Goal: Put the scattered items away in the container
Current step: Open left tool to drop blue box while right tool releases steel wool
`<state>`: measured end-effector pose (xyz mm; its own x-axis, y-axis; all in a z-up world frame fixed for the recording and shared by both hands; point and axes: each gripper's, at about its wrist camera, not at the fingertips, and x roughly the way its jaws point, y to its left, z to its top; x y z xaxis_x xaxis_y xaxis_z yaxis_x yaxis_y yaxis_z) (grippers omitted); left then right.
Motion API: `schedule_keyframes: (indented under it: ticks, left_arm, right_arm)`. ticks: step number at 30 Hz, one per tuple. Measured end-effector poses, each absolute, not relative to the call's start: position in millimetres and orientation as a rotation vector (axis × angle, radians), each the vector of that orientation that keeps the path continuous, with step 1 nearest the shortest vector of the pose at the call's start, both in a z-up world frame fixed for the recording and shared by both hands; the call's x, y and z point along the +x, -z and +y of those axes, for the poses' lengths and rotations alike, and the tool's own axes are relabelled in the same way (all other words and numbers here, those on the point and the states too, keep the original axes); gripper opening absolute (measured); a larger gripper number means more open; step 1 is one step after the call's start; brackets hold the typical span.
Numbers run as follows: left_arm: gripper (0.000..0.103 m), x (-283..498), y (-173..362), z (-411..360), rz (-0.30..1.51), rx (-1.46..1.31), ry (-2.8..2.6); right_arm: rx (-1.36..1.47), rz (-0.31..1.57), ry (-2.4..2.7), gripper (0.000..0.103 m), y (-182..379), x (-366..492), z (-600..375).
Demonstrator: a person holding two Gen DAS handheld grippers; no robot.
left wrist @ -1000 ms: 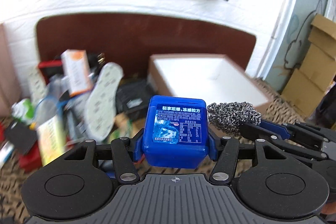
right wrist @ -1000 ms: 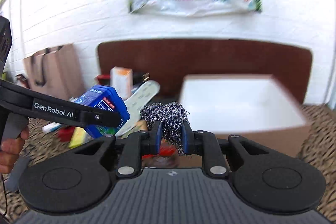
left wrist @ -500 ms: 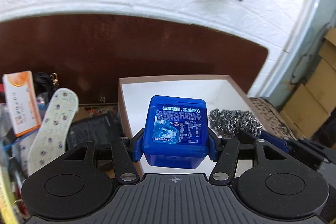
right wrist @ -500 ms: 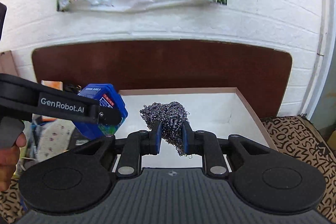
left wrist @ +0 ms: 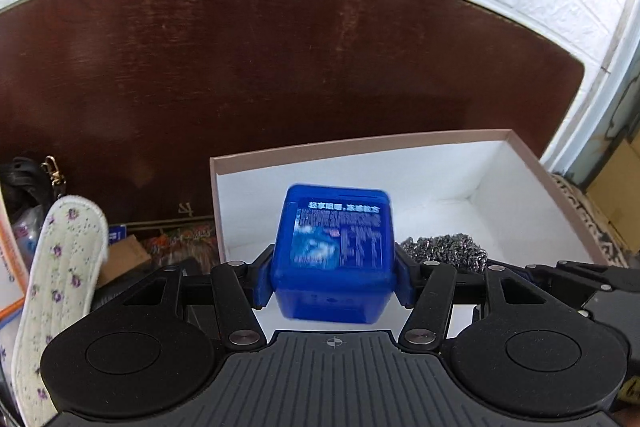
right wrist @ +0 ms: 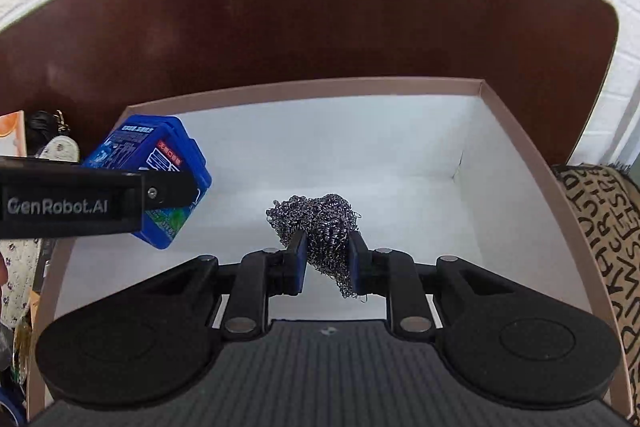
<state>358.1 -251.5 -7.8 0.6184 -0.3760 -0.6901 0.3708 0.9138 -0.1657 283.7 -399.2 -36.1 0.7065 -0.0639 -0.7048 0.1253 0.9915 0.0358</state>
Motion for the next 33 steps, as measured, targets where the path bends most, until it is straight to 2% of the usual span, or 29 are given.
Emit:
schedule_keyframes:
  ticks: [1, 3, 4, 5, 7, 9, 11, 14, 33]
  left_arm:
    - [0.067, 361.0, 9.7, -251.7, 0.798, -0.008, 0.427]
    - [0.07, 363.6, 9.8, -251.9, 0.787, -0.017, 0.42]
    - [0.078, 363.1, 8.6, -251.0, 0.771, -0.024, 0.425]
    - [0.093, 361.5, 6.3, -249.6, 0.753, -0.035, 0.437]
    - [0.103, 354.8, -0.1, -245.2, 0.706, -0.059, 0.462]
    - [0.103, 348.5, -6.6, -242.2, 0.678, -0.065, 0.473]
    - [0.103, 343.8, -11.2, -240.4, 0.683, -0.064, 0.482]
    - [0.103, 335.8, -14.6, -236.8, 0.701, -0.061, 0.489]
    - [0.103, 255.5, -46.3, -203.4, 0.688, -0.042, 0.476]
  right_arm:
    - [0.096, 0.775, 0.097, 0.025, 36.2, 286.1, -400.6]
    - [0.088, 0.784, 0.113, 0.029, 37.3, 290.8, -400.9]
    - [0.077, 0.787, 0.116, 0.041, 38.2, 292.1, -400.5]
    - [0.07, 0.79, 0.117, 0.057, 38.8, 292.4, -399.6]
    - [0.083, 0.765, 0.117, 0.072, 35.7, 288.3, -400.4]
    - [0.078, 0.737, 0.131, 0.075, 28.7, 286.5, -399.8]
    - [0.09, 0.719, 0.144, 0.09, 23.8, 276.9, -399.6]
    - [0.082, 0.7, 0.153, 0.1, 16.5, 260.1, -394.9]
    - [0.053, 0.657, 0.147, 0.102, -24.7, 201.4, -364.5]
